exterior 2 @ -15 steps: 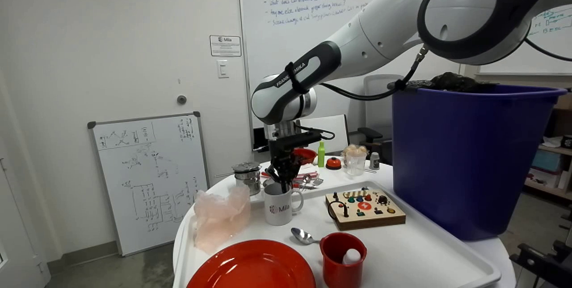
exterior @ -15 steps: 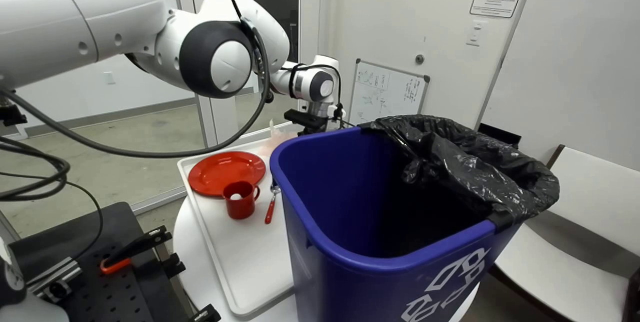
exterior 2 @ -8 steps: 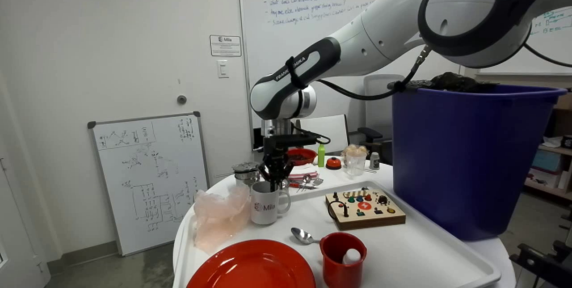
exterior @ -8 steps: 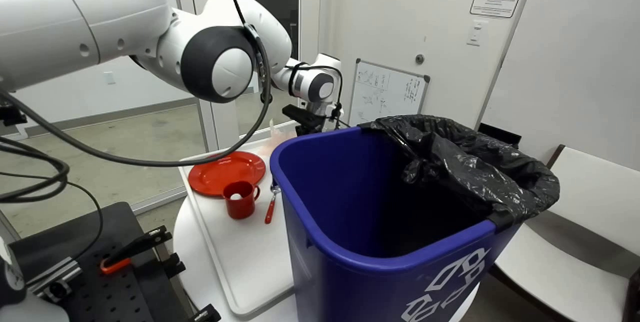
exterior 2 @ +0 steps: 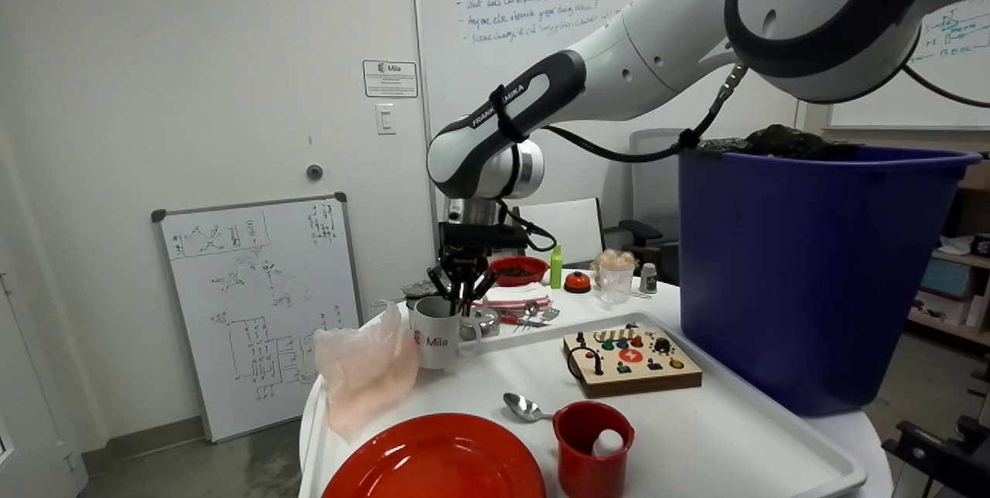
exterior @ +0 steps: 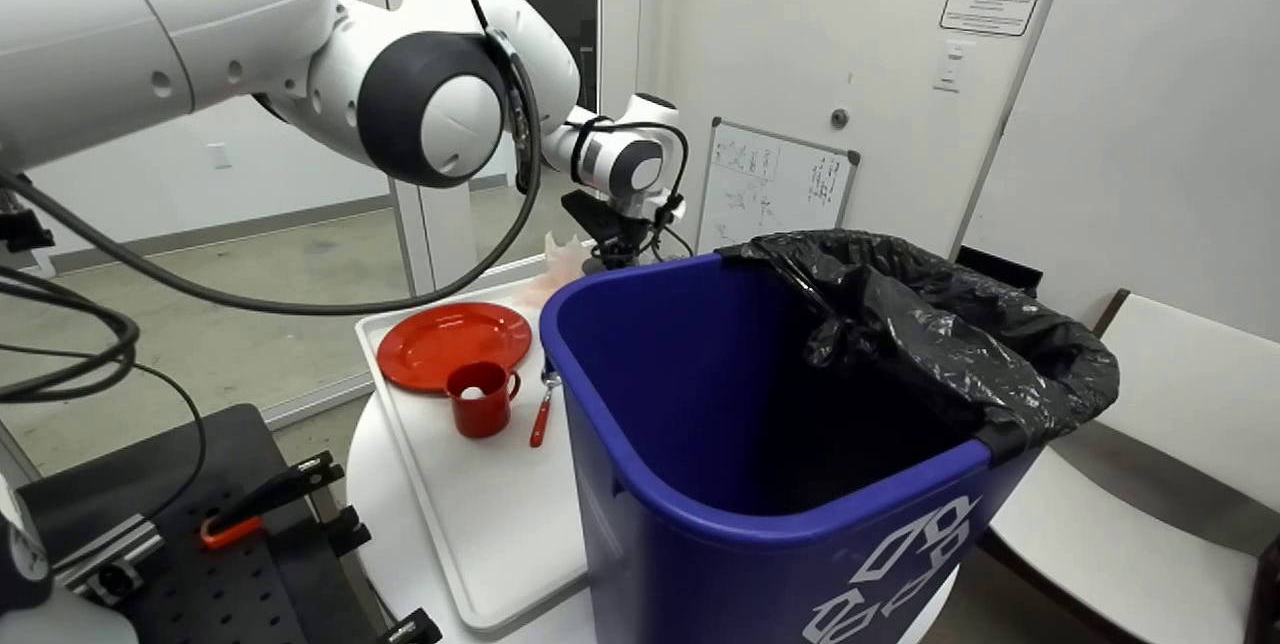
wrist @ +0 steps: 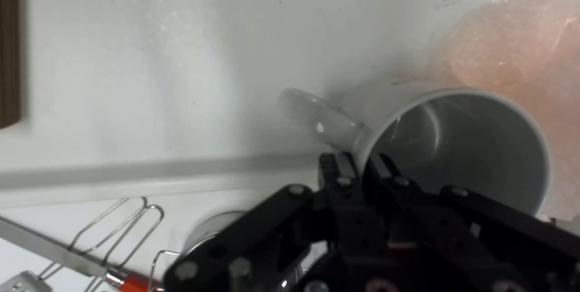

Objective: Move the white mug closer to the spoon

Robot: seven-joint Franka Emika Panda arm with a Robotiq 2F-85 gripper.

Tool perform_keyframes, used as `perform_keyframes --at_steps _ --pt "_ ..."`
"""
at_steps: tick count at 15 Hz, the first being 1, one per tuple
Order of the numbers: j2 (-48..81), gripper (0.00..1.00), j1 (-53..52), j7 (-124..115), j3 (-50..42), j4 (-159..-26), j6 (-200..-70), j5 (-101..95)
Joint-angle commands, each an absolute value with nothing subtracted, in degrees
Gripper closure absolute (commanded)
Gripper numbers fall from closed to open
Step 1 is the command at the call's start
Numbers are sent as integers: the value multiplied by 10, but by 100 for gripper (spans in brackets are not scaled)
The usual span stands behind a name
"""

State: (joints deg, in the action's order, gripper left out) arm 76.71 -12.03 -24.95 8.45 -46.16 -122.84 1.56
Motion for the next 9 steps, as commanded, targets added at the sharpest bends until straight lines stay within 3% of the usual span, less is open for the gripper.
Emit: perform_keyframes --at_steps 1,8,9 --pt "690 98 -122 -330 71 -558 -1232 23" --pt "602 98 -126 -428 92 -693 -1260 30" --pt "657 91 -140 -400 68 -614 -1243 44"
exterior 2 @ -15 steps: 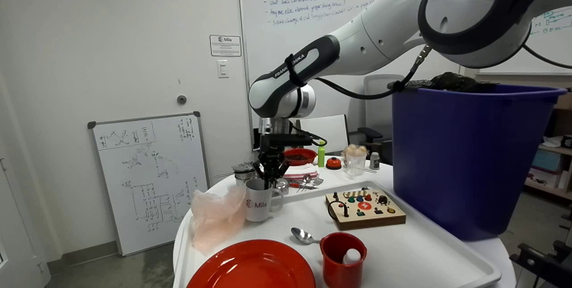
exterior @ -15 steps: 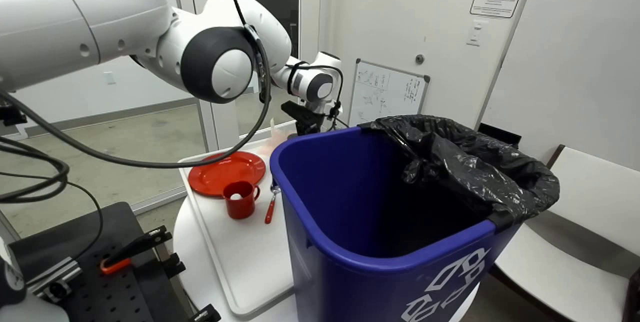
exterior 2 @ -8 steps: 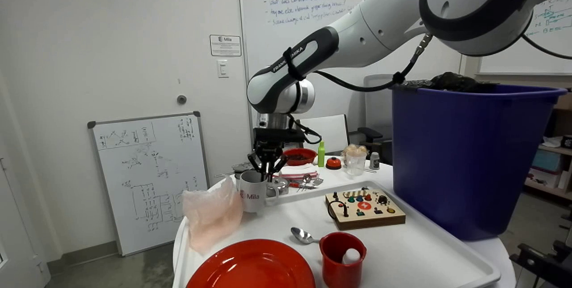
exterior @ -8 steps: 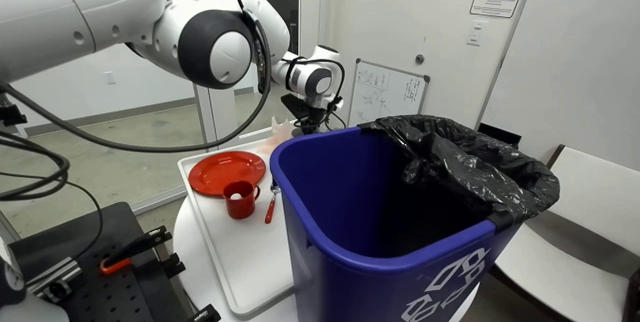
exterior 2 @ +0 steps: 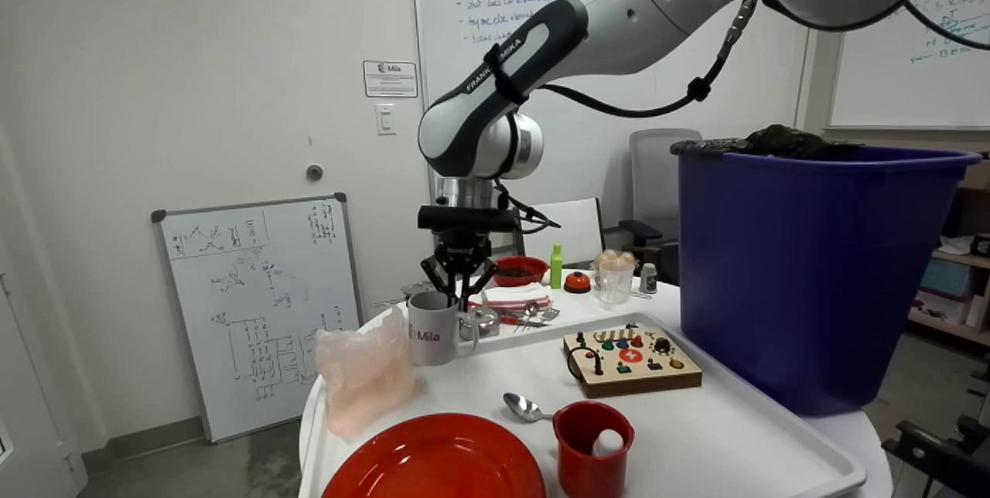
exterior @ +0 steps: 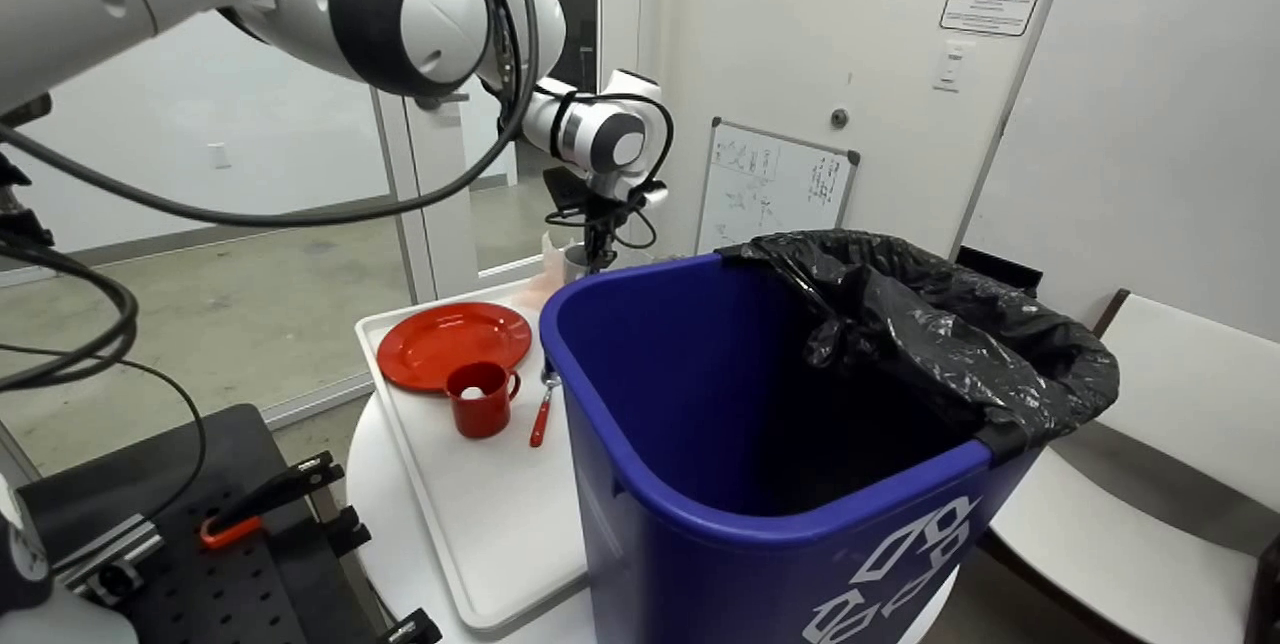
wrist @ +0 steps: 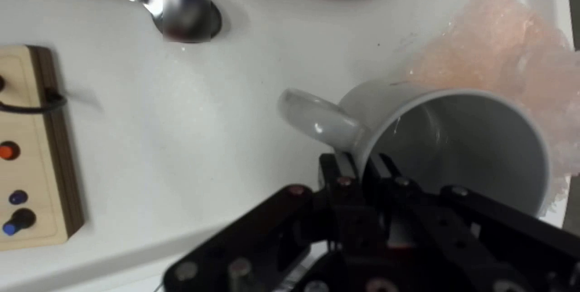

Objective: Move the white mug closer to the spoon

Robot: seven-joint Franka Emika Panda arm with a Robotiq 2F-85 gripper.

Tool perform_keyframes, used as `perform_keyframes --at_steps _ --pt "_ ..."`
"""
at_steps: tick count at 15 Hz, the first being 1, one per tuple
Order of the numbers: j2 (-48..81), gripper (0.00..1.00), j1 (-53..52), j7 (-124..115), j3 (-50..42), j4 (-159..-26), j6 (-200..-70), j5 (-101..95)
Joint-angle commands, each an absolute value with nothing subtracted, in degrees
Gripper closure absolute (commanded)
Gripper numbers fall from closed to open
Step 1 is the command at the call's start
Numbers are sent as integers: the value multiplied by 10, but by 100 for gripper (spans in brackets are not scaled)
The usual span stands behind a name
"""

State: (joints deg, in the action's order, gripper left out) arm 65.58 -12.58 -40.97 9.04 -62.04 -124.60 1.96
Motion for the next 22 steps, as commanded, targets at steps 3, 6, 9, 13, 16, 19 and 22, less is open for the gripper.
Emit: perform_keyframes --at_steps 3,6,9,13,16,19,22 --pt "634 91 -144 -411 70 -651 -1245 44" --pt "629 98 -145 -429 65 -662 -1260 49" --pt "627 98 -145 -497 51 -696 -1324 90" --pt "603 98 -143 -571 39 -780 -1411 132" --pt "559 98 -150 -632 30 -875 -1497 158" --pt "520 98 -164 -703 13 -948 -1567 175" --pt "470 98 -189 -787 -16 -1026 -1616 182"
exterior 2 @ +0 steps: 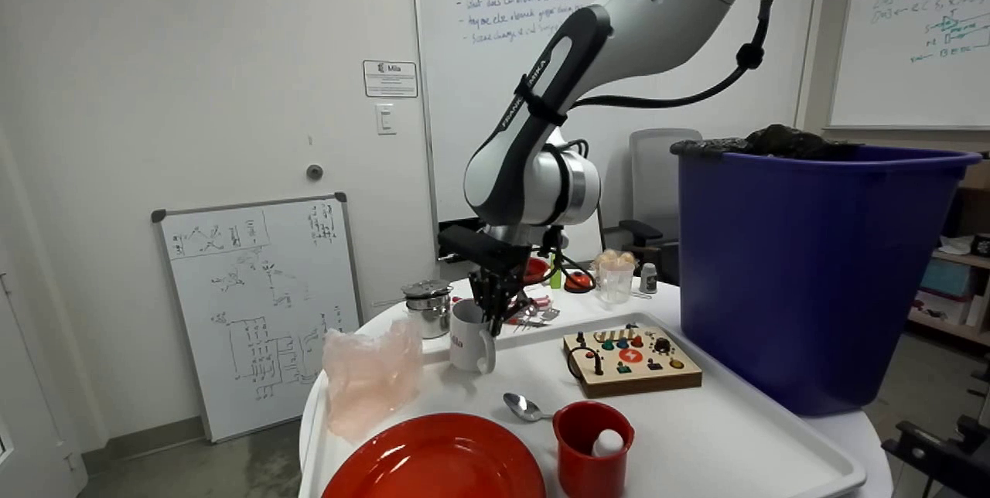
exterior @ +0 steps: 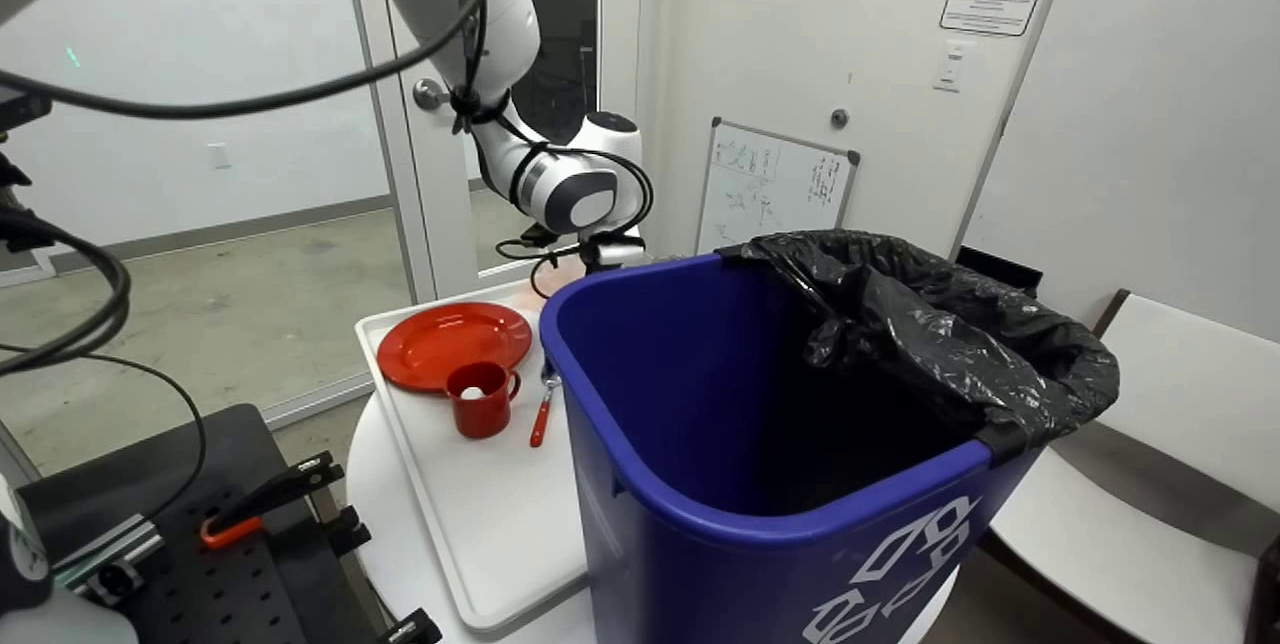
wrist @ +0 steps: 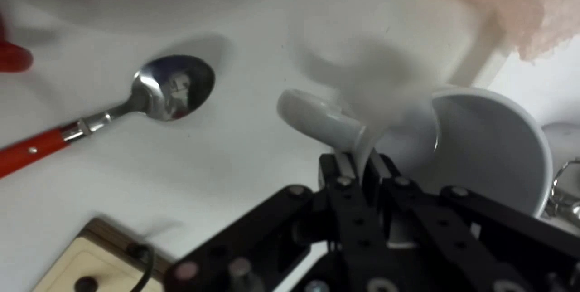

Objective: Move the white mug closer to the spoon

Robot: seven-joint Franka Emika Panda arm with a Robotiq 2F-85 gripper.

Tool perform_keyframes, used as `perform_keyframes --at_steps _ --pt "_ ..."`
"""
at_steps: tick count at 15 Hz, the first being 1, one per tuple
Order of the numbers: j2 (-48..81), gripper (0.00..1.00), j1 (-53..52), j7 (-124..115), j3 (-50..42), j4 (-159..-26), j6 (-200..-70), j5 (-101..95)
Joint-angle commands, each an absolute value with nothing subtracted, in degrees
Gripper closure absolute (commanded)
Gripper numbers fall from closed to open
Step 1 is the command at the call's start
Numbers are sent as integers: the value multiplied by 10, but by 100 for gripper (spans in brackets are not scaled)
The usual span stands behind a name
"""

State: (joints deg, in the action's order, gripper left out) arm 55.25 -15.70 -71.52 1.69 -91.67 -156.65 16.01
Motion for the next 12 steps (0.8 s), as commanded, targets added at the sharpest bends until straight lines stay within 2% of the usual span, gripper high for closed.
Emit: perform_keyframes --at_steps 1,7,12 --pt "452 98 -197 -815 -25 -1053 -1628 183" --pt "424 98 -139 -831 39 -1106 -1610 216" --pt "445 98 -126 -892 42 -1121 -1651 272"
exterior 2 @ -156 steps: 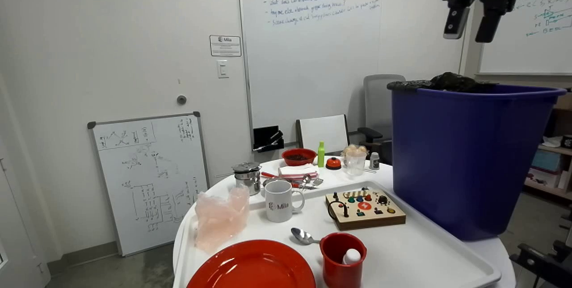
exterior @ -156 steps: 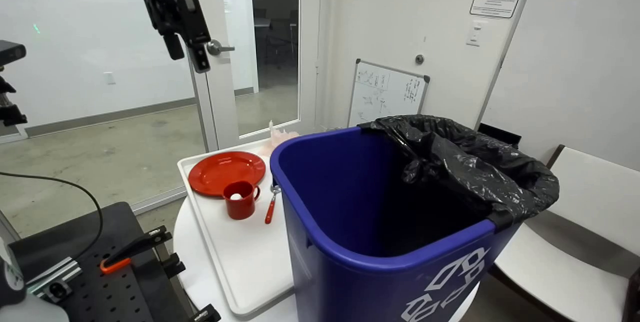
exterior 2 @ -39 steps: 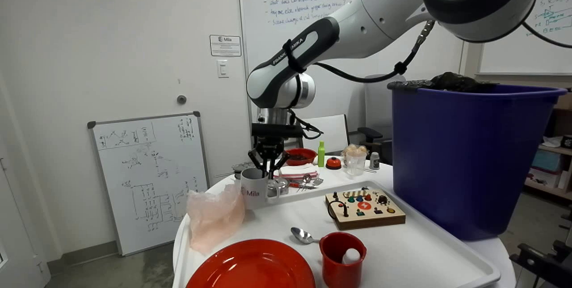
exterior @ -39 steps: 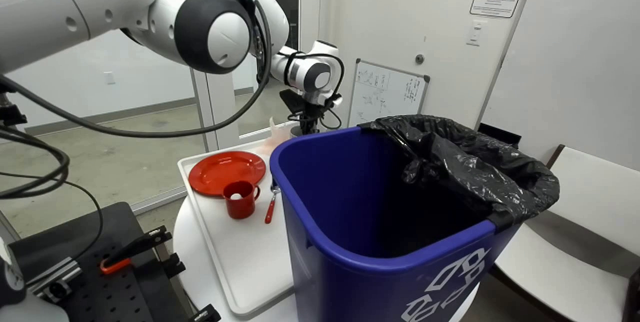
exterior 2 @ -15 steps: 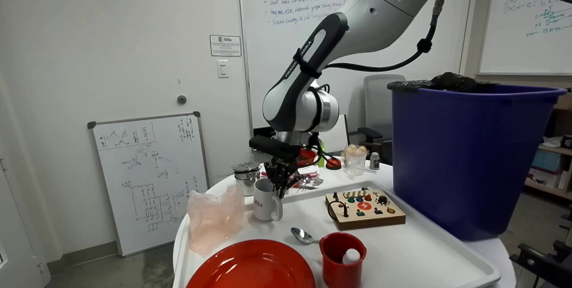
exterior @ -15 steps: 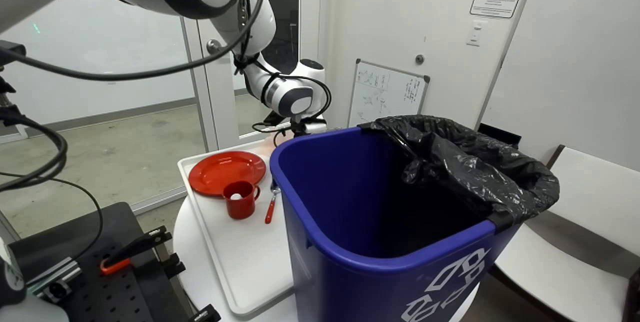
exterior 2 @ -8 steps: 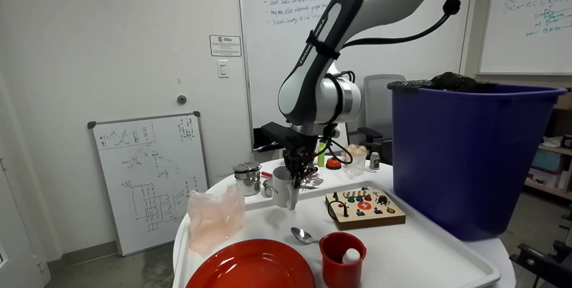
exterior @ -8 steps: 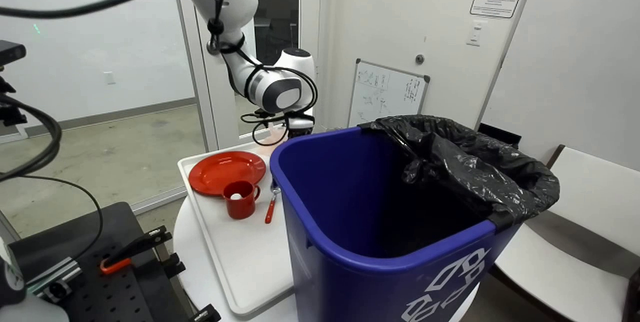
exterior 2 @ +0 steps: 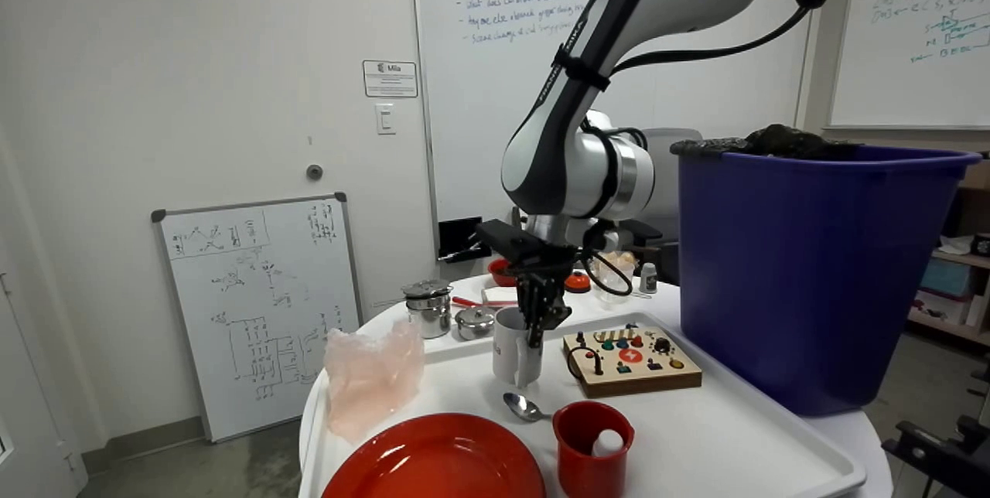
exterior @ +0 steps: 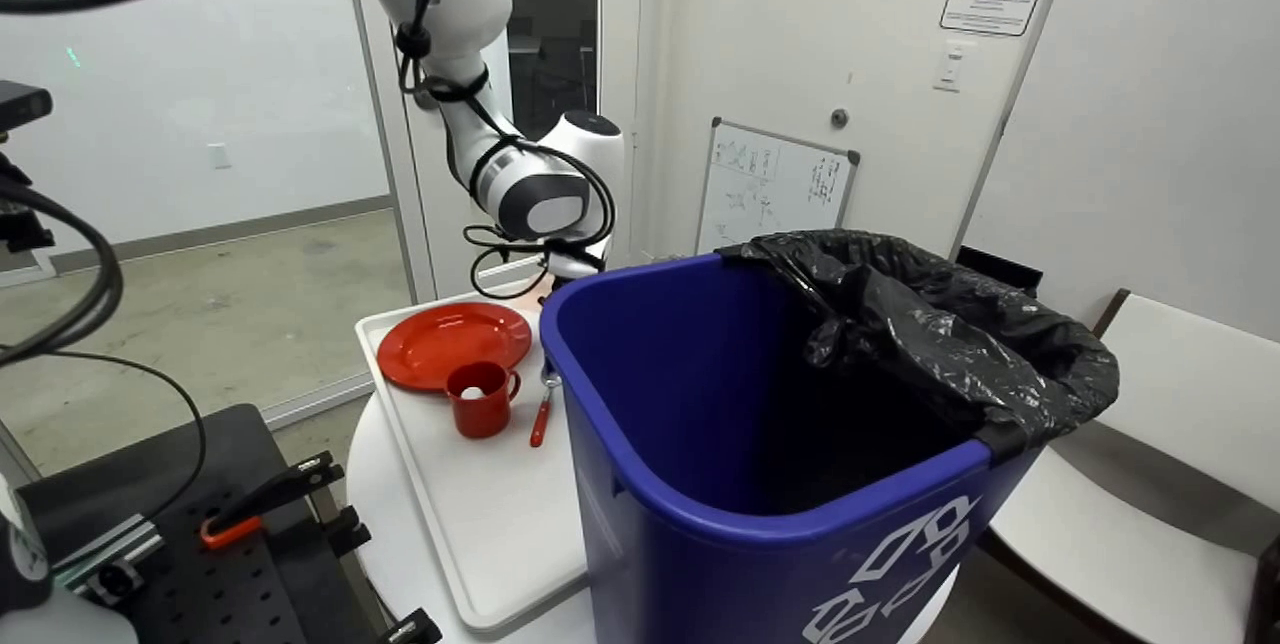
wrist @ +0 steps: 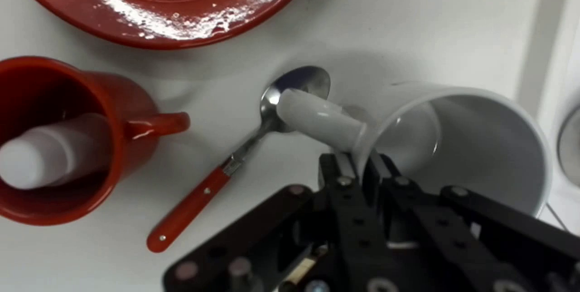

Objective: Move the white mug closer to the spoon

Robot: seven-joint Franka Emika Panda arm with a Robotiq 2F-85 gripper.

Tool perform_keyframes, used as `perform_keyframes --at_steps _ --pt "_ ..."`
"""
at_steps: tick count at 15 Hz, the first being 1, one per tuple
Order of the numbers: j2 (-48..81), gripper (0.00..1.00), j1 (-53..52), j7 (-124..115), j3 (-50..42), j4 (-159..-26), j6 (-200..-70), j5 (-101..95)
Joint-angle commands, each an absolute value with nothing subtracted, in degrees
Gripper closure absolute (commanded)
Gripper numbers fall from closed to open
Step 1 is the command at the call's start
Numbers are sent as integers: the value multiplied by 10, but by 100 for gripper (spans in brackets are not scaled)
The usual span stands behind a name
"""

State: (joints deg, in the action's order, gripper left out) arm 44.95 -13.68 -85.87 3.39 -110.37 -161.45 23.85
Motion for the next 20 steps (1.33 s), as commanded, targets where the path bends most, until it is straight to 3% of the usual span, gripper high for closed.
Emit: perform_keyframes --at_steps 1,9,10,11,12,20 --pt "446 98 -127 -906 39 -1125 -1662 279" --pt "451 98 -138 -972 21 -1123 -1659 268" --pt "452 92 -142 -982 17 -1122 -1660 266" --pt "453 66 -142 -988 16 -1121 -1661 266" --pt "454 65 -144 -995 13 -1119 -1658 264" --pt "451 7 -158 -1027 -1 -1113 -1649 248"
